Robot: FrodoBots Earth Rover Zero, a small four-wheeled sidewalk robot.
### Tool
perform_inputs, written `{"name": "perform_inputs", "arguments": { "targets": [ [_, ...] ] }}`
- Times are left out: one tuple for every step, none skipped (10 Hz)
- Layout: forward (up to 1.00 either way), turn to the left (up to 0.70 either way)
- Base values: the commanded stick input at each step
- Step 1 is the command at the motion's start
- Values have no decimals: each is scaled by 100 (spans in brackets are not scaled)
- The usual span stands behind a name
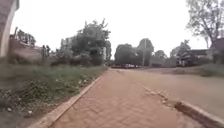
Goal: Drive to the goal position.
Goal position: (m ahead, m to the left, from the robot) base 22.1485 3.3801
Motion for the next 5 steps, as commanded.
{"name": "perform_inputs", "arguments": {
  "targets": [
    [70,0],
    [70,2],
    [70,2],
    [70,2],
    [70,2]
  ]
}}
